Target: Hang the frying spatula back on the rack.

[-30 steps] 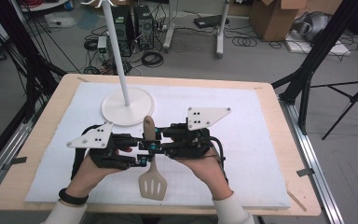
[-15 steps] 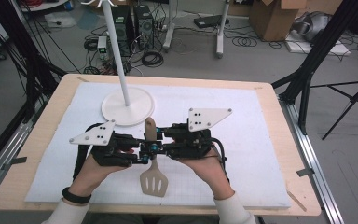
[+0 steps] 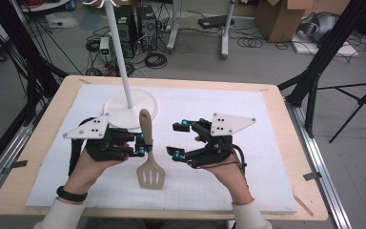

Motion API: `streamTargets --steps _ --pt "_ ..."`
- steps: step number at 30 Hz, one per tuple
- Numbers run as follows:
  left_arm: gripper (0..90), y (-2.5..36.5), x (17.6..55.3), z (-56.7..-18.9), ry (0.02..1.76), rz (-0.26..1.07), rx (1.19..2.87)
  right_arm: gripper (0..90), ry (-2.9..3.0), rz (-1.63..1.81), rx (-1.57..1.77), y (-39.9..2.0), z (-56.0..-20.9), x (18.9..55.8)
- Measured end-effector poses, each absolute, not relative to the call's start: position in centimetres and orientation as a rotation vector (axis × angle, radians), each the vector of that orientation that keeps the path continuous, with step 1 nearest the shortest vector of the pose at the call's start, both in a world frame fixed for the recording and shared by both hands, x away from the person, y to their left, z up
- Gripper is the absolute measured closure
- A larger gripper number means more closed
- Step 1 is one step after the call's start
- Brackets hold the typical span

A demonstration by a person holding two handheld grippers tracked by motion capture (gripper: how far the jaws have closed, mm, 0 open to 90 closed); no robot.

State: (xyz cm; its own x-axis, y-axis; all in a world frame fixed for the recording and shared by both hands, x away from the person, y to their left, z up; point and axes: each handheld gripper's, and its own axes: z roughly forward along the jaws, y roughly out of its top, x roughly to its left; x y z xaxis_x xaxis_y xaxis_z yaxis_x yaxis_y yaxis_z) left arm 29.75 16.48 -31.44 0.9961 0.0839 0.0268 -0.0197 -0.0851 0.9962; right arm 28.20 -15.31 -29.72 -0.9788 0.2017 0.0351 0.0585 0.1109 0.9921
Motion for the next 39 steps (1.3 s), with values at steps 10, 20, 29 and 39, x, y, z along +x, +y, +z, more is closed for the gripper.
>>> streamTargets --steps 10,20,29,39 --pt "77.9 18.8 32.4 -29.0 0.07 0.152 1.652 16.8 2.251 1.901 0.418 -19.0 -33.4 28.8" --pt "77.9 21.1 35.5 -26.6 0.118 0.177 1.645 14.9 2.238 1.768 0.548 -22.4 -36.7 29.0" --pt "77.9 21.9 38.6 -24.3 0.19 0.224 1.659 14.8 2.235 1.706 0.612 -23.6 -38.7 29.0" --pt "77.9 21.4 42.1 -22.8 0.31 0.275 1.664 14.8 2.197 1.712 0.65 -24.6 -39.5 28.6"
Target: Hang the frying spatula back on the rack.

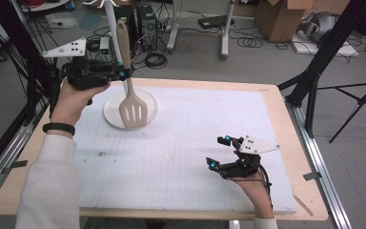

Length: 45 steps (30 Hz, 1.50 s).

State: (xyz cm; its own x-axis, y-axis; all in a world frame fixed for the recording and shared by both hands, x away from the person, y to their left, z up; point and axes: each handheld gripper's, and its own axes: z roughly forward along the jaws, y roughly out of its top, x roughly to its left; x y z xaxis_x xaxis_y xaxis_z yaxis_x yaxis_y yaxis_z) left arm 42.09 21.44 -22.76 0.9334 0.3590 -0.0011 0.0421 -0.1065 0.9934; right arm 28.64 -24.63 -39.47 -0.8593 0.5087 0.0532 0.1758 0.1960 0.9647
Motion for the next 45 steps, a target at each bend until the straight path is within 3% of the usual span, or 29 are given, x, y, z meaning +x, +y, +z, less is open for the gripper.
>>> streamTargets --steps 12,45 --pt "78.0 22.1 44.9 -22.7 0.436 0.319 1.639 14.8 2.167 1.729 0.688 -26.0 -39.8 28.4" --pt "77.5 22.6 47.3 -23.3 0.555 0.365 1.614 14.8 2.19 1.736 0.709 -26.2 -40.4 28.3"
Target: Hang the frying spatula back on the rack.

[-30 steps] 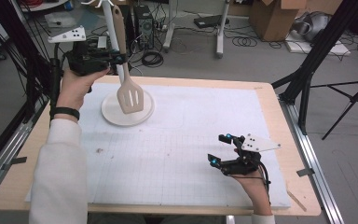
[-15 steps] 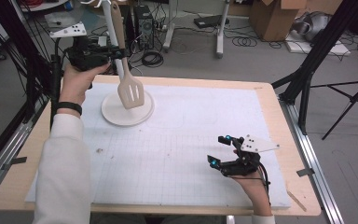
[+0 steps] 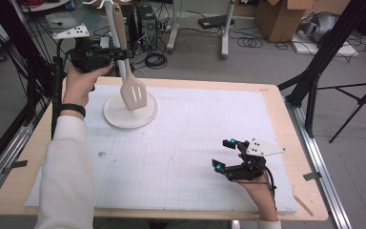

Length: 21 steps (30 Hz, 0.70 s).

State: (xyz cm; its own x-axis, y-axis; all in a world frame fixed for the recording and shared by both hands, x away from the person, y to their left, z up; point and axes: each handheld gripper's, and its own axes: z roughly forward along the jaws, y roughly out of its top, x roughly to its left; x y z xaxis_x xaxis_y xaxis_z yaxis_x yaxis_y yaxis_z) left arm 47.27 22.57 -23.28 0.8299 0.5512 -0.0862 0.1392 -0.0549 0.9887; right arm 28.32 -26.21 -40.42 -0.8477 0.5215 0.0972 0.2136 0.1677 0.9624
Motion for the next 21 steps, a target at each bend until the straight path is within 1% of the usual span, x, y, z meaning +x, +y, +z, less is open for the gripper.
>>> streamTargets --steps 5,8,10,13,15,17,18,21 --pt "76.3 22.5 47.4 -23.4 0.574 0.382 1.605 14.8 2.191 1.737 0.708 -26.3 -40.5 28.3" --pt "71.5 22.5 47.4 -23.4 0.588 0.374 1.596 14.8 2.188 1.741 0.712 -26.4 -40.4 28.2" --pt "65.6 22.4 47.3 -23.4 0.592 0.379 1.596 14.8 2.183 1.746 0.715 -26.4 -40.4 28.2" --pt "50.2 22.2 47.1 -23.5 0.63 0.39 1.614 14.8 2.179 1.745 0.713 -26.5 -40.4 28.2" --pt "41.8 22.3 46.4 -24.0 0.649 0.457 1.587 14.8 2.179 1.744 0.715 -26.6 -40.4 28.1" --pt "31.6 22.6 45.8 -24.5 0.663 0.496 1.59 14.8 2.179 1.748 0.715 -26.6 -40.4 28.0" --pt "28.3 22.9 45.3 -25.0 0.673 0.53 1.598 14.8 2.176 1.75 0.717 -26.6 -40.4 28.0" --pt "25.2 23.9 44.2 -26.0 0.675 0.542 1.601 14.8 2.179 1.739 0.708 -26.4 -40.4 28.0"
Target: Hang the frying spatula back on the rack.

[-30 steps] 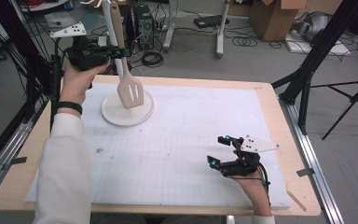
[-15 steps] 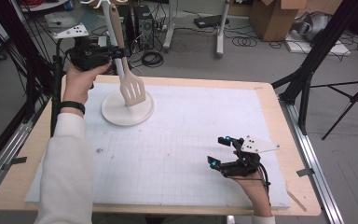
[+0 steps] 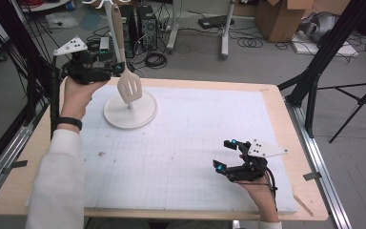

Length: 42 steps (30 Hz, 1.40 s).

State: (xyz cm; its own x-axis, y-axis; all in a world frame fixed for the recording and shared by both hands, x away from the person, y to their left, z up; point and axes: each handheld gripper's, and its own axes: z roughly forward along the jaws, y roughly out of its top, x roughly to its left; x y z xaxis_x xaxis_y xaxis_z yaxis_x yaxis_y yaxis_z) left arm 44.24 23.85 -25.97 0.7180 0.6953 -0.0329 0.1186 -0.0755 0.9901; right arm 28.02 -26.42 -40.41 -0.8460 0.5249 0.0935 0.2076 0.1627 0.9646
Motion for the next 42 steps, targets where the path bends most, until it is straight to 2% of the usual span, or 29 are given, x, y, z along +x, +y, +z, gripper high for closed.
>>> streamTargets --steps 2,9,19,21,31,42 --pt "22.1 24.6 43.4 -26.5 0.659 0.529 1.592 14.8 2.185 1.736 0.7 -26.3 -40.5 28.1" --pt "21.4 26.0 39.9 -28.8 0.563 0.484 1.583 14.8 2.191 1.722 0.708 -26.3 -40.6 28.4" --pt "20.8 24.5 33.4 -33.9 0.412 0.393 1.611 14.8 2.182 1.706 0.708 -26.2 -40.7 28.7" --pt "19.9 24.0 32.3 -35.1 0.391 0.332 1.615 14.9 2.186 1.69 0.712 -26.2 -40.7 28.6" --pt "16.8 22.1 29.3 -38.9 0.327 0.26 1.664 14.8 2.214 1.637 0.714 -25.8 -40.9 28.4" --pt "16.8 21.8 28.3 -41.5 0.345 0.209 1.648 14.8 2.22 1.623 0.732 -25.8 -41.4 28.5"
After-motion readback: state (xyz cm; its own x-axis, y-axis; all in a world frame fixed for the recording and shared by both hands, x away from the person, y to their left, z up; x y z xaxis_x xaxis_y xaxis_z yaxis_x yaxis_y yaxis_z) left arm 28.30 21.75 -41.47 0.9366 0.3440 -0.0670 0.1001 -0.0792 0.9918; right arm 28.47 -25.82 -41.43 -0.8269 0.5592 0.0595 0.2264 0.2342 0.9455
